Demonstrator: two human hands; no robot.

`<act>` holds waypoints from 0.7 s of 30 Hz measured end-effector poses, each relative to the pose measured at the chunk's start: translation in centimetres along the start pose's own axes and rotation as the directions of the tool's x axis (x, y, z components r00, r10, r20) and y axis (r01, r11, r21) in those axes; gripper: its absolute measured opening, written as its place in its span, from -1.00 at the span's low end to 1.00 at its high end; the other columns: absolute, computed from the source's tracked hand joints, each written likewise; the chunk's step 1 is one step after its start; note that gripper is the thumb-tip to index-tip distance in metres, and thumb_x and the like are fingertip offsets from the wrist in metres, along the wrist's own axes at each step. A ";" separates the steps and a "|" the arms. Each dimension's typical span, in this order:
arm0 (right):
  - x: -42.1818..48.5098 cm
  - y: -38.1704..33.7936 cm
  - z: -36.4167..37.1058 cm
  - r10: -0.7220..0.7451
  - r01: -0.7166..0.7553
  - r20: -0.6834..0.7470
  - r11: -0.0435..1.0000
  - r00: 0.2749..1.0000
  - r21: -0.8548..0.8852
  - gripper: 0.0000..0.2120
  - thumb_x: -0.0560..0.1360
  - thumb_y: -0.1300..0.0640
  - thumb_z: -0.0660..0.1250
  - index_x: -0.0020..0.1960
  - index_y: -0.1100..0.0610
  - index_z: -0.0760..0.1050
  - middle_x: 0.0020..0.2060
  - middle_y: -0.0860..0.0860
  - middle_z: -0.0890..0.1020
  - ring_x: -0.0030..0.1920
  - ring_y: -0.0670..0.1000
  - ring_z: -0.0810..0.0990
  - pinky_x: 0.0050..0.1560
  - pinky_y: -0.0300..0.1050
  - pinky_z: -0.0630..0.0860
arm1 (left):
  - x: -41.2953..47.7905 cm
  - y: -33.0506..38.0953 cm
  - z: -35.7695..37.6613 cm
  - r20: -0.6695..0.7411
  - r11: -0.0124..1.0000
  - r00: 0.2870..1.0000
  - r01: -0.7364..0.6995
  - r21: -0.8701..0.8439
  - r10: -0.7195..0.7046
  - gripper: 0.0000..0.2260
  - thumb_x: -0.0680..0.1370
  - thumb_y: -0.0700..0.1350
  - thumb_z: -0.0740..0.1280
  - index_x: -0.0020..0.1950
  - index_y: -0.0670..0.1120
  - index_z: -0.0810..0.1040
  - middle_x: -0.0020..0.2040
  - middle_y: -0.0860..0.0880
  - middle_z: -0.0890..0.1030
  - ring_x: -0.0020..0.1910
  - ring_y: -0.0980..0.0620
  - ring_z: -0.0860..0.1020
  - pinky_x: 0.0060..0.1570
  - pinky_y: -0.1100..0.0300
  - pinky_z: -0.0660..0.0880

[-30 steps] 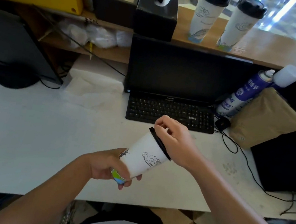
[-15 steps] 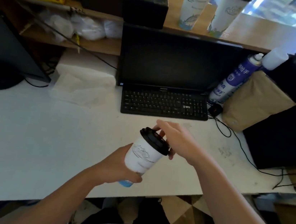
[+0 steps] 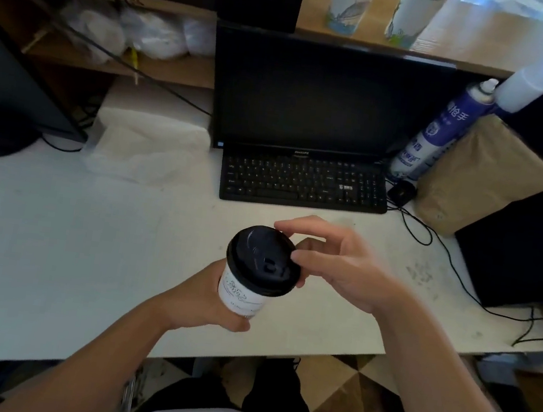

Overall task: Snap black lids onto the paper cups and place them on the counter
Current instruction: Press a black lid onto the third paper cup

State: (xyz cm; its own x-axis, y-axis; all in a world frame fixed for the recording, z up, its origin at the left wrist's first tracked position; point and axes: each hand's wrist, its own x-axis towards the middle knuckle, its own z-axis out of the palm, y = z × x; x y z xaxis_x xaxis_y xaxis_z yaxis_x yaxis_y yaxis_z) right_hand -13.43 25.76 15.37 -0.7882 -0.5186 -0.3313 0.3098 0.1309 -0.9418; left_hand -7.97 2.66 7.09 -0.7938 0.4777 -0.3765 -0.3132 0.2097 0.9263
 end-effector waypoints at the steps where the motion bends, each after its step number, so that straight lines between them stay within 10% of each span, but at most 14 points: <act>1: -0.1 -0.1 0.0 -0.027 0.027 0.005 1.000 1.000 -0.012 -0.64 0.49 0.28 0.38 0.26 0.08 0.64 0.19 0.01 0.61 -0.08 0.14 0.61 -0.10 0.01 0.58 | 0.1 0.1 0.2 -0.030 1.000 1.000 -0.010 0.010 0.010 -0.56 0.31 -0.36 0.53 0.15 -0.29 0.51 -0.13 -0.31 0.58 -0.16 -0.07 0.55 -0.18 -0.04 0.53; 6: -0.3 -0.6 0.1 -0.087 0.079 -0.022 0.969 0.996 -0.233 -0.64 0.53 0.30 0.38 0.30 0.08 0.60 0.22 0.03 0.56 -0.07 0.20 0.59 -0.09 0.09 0.62 | 0.7 0.2 0.5 -0.116 0.998 0.991 -0.065 0.019 0.067 -0.46 0.29 -0.27 0.58 0.23 -0.12 0.54 0.04 -0.35 0.59 0.02 -0.36 0.58 -0.01 -0.31 0.56; 11: -0.5 -1.2 0.3 -0.064 0.030 -0.073 0.917 0.995 -0.399 -0.64 0.58 0.16 0.40 0.37 0.06 0.55 0.22 -0.05 0.53 -0.01 0.08 0.59 -0.13 -0.02 0.65 | 0.5 1.1 0.4 -0.031 1.000 0.999 -0.012 0.004 0.012 -0.61 0.29 -0.25 0.56 0.07 -0.18 0.57 -0.18 -0.11 0.64 -0.18 -0.03 0.62 -0.13 -0.05 0.59; 21: -0.2 -2.3 2.1 -0.097 0.002 -0.139 0.827 0.985 -0.562 -0.62 0.42 -0.39 0.25 0.04 -0.18 0.58 -0.01 -0.10 0.52 -0.08 -0.19 0.52 -0.14 -0.31 0.43 | -0.7 3.0 -0.1 0.150 0.977 0.989 0.014 -0.213 0.019 -0.52 0.34 0.00 0.48 0.21 -0.11 0.52 -0.07 -0.12 0.69 -0.13 -0.11 0.67 -0.07 -0.03 0.59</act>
State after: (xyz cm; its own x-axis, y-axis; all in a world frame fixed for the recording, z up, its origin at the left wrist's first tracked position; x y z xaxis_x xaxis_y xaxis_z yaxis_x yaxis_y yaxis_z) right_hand -12.85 23.82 17.75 -0.8809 -0.4061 -0.2432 -0.0443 0.5823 -0.8118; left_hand -8.43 2.88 10.15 -0.7123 0.6040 -0.3575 -0.4281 0.0297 0.9032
